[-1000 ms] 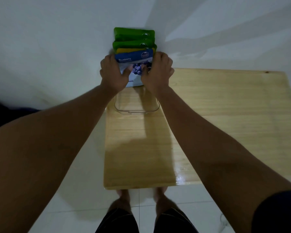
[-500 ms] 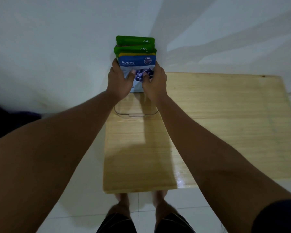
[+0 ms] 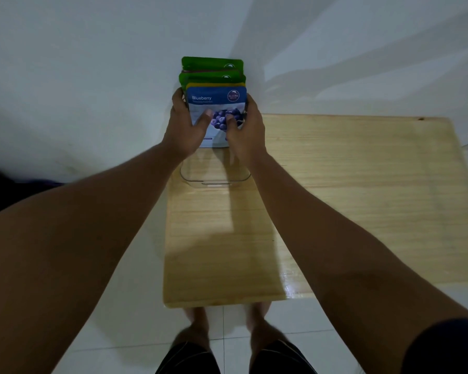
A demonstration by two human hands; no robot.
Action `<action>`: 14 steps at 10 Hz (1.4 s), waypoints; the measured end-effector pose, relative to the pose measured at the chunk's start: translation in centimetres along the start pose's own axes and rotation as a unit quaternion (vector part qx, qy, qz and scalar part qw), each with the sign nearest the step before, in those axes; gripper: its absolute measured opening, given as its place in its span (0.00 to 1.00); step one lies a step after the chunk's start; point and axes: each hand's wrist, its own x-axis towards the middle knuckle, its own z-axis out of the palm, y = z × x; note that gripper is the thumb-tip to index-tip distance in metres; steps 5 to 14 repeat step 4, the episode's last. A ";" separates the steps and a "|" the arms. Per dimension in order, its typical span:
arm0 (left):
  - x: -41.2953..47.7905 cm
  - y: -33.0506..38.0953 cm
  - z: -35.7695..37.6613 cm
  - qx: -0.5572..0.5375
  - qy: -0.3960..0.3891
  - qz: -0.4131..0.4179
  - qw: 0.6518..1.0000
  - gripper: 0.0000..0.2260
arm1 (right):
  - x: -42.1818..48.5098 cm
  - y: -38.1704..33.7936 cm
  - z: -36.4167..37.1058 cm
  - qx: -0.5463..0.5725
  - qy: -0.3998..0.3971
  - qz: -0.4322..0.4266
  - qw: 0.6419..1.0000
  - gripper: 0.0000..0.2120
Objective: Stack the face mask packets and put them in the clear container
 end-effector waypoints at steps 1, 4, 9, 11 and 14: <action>0.0 0.6 -0.1 0.001 -0.001 -0.003 1.000 0.24 | 0.1 -0.1 0.0 0.002 -0.001 0.004 1.000 0.24; -2.3 2.6 -1.5 0.037 0.047 0.000 0.998 0.22 | -1.9 -1.7 -2.0 -0.047 0.014 -0.025 0.998 0.28; -2.3 2.6 -1.5 0.037 0.047 0.000 0.998 0.22 | -1.9 -1.7 -2.0 -0.047 0.014 -0.025 0.998 0.28; -2.3 2.6 -1.5 0.037 0.047 0.000 0.998 0.22 | -1.9 -1.7 -2.0 -0.047 0.014 -0.025 0.998 0.28; -2.3 2.6 -1.5 0.037 0.047 0.000 0.998 0.22 | -1.9 -1.7 -2.0 -0.047 0.014 -0.025 0.998 0.28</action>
